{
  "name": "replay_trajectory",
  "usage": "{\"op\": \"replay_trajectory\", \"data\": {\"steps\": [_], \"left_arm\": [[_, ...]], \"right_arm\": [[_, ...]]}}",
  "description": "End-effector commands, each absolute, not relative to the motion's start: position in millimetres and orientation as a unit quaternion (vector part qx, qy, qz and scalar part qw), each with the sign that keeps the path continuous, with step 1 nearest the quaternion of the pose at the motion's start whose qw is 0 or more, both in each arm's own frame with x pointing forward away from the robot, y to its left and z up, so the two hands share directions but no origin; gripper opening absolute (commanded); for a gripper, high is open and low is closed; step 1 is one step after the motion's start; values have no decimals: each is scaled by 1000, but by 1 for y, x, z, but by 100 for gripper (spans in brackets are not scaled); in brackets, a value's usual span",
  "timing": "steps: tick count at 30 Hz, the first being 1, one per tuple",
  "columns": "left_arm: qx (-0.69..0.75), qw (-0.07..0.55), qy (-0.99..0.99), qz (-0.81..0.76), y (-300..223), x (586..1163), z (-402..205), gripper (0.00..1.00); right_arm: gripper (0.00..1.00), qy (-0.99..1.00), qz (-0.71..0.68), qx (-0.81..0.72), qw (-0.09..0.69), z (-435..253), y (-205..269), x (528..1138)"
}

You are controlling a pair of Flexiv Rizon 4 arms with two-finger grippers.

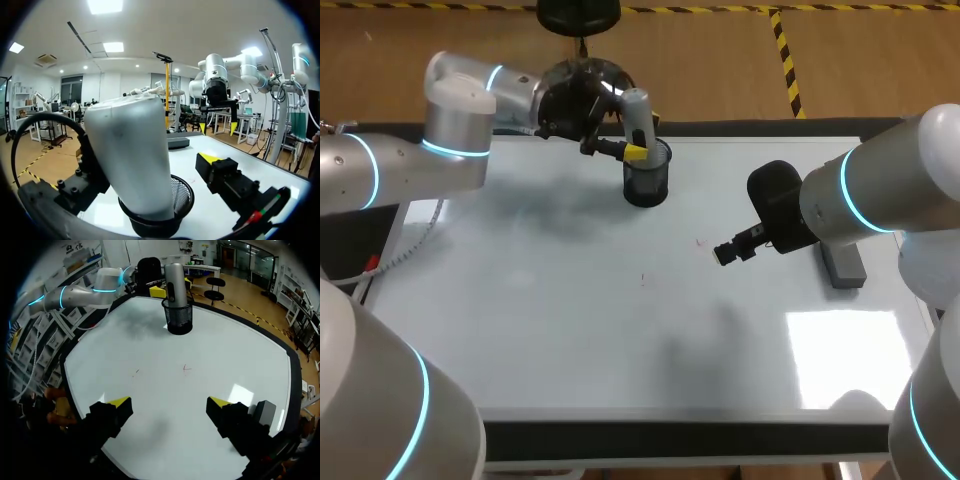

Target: Pick up the inspection probe, press it on each red-marked spot on the whiteboard one by one, put down the probe, pick up the eraser, and wipe off all the red marks.

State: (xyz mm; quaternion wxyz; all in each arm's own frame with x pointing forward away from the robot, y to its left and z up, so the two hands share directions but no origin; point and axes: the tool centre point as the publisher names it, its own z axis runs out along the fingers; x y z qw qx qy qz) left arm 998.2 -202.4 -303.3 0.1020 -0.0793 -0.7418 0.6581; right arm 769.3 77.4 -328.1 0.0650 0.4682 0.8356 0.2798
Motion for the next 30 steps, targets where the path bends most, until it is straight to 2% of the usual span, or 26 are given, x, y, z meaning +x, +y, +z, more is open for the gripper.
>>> {"op": "replay_trajectory", "data": {"steps": [1,30], "left_arm": [[-76,103,-740,660,-202,999,-306,100],[-18,132,-709,693,-198,1006,-312,100]], "right_arm": [[100,836,280,468,64,-328,76,769],[100,836,280,468,64,-328,76,769]]}}
